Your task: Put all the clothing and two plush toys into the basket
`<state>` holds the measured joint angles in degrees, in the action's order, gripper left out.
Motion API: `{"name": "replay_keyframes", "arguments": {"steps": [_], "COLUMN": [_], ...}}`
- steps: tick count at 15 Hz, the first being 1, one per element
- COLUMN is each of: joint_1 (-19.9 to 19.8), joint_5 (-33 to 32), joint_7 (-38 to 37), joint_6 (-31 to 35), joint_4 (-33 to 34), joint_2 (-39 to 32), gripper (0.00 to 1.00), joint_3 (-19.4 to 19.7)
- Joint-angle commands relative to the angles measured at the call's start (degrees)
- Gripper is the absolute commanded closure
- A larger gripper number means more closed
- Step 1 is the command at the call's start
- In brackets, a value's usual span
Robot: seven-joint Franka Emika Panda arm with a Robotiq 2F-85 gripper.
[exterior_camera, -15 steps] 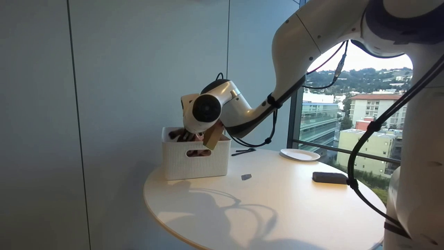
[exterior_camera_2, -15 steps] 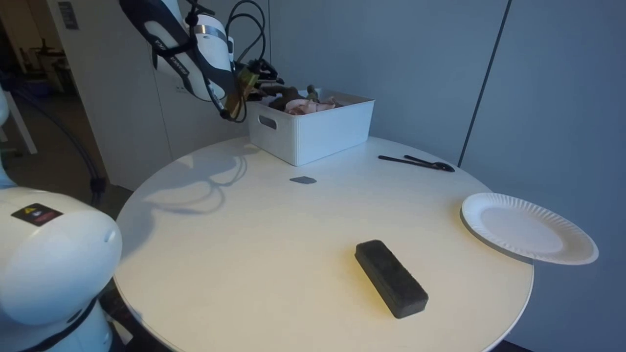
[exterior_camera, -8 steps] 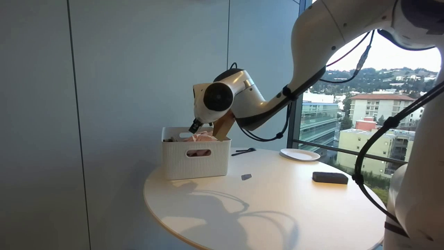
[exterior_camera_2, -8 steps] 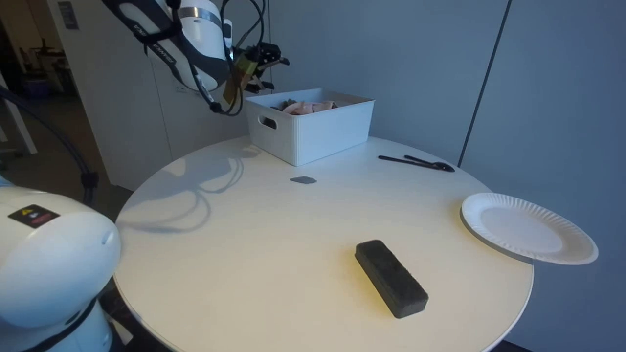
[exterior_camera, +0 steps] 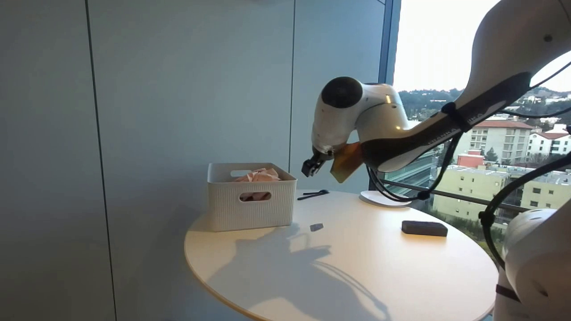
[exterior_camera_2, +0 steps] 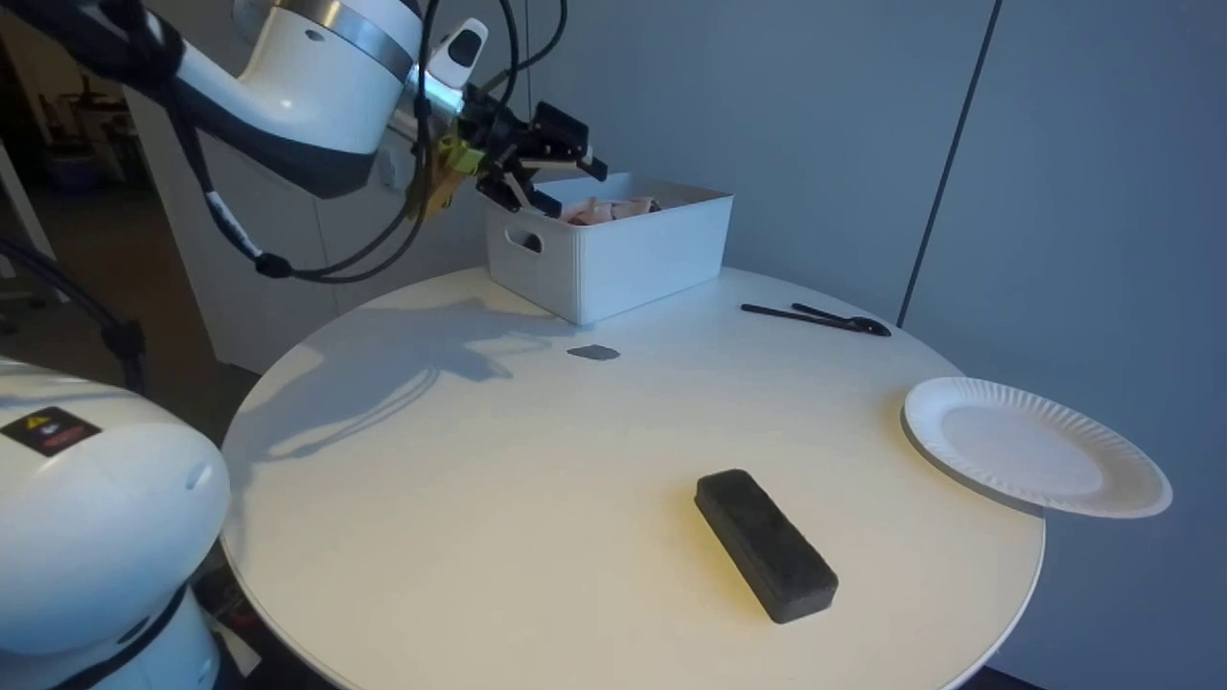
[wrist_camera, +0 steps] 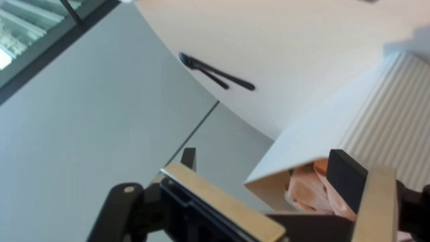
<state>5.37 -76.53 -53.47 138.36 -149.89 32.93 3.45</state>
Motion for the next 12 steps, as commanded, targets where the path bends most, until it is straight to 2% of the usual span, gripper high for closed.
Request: {"name": "replay_keyframes", "arguments": {"steps": [1, 2, 3, 4, 5, 6, 8, 12], "joint_1": [-1.91, -2.21, 1.24, 2.06, 1.30, 0.03, 0.53, 0.86], "joint_5": [15.12, 19.38, 22.05, 25.34, 27.72, 23.71, 26.17, 26.44], "joint_7": [13.34, 17.57, 21.87, 26.34, 29.10, 23.16, 26.98, 27.79], "joint_6": [-5.51, -8.10, -12.09, -15.67, -18.01, -14.33, -16.85, -17.41], "joint_4": [-8.56, -9.54, -9.71, -7.59, -8.24, -8.21, -8.20, -8.26], "joint_2": [12.47, 14.19, 15.36, 14.96, 16.86, 13.67, 15.46, 15.95], "gripper": [0.00, 0.00, 0.00, 0.00, 0.00, 0.00, 0.00, 0.00], "joint_3": [3.12, 4.03, 7.68, 9.02, 9.35, 7.51, 9.08, 9.49]}}
